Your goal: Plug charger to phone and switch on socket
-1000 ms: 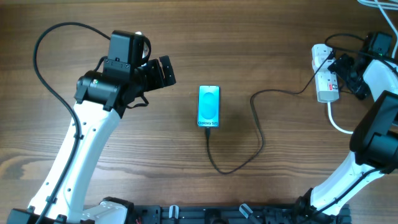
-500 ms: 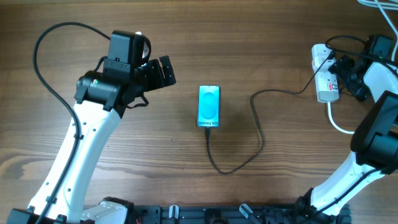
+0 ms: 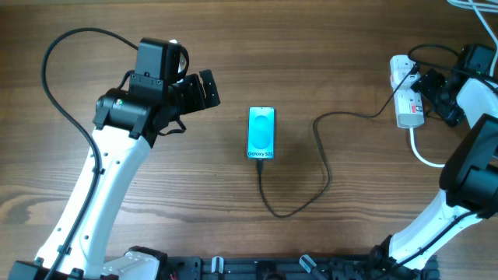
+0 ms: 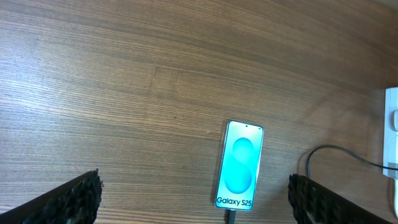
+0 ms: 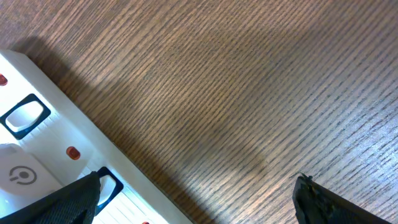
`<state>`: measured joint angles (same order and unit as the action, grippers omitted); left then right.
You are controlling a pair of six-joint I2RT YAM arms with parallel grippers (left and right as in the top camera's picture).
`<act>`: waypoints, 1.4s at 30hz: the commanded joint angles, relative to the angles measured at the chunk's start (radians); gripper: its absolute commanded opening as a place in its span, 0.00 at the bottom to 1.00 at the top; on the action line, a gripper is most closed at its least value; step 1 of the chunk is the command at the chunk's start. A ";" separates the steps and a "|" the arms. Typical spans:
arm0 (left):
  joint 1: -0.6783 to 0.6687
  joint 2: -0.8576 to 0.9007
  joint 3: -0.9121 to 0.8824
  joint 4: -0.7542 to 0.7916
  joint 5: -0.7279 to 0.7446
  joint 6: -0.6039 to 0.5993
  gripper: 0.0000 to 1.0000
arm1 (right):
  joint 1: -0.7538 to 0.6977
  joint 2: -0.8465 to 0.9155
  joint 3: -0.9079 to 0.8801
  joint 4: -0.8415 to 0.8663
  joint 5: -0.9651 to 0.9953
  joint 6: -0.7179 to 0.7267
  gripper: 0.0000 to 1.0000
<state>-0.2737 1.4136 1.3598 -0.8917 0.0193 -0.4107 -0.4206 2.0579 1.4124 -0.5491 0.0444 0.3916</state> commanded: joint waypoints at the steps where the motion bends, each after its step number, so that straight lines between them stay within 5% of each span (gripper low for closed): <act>1: 0.002 -0.005 0.002 0.000 -0.017 -0.016 1.00 | 0.014 0.028 -0.018 -0.015 -0.084 -0.051 1.00; 14: 0.002 -0.005 0.002 0.000 -0.017 -0.016 1.00 | -0.002 -0.018 -0.018 -0.099 -0.004 0.031 1.00; 29: 0.002 -0.005 0.002 0.000 -0.017 -0.016 1.00 | -0.003 -0.440 -0.018 -0.373 0.026 0.056 1.00; 35: 0.002 -0.005 0.002 0.000 -0.017 -0.016 1.00 | 0.105 -0.632 -0.111 -0.363 0.026 0.053 0.99; 42: 0.002 -0.005 0.002 0.000 -0.017 -0.016 1.00 | 0.399 -0.996 -0.354 -0.239 0.163 0.053 1.00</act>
<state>-0.2737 1.4136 1.3598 -0.8940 0.0189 -0.4107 -0.1223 1.1915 1.1240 -0.8051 0.1020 0.4347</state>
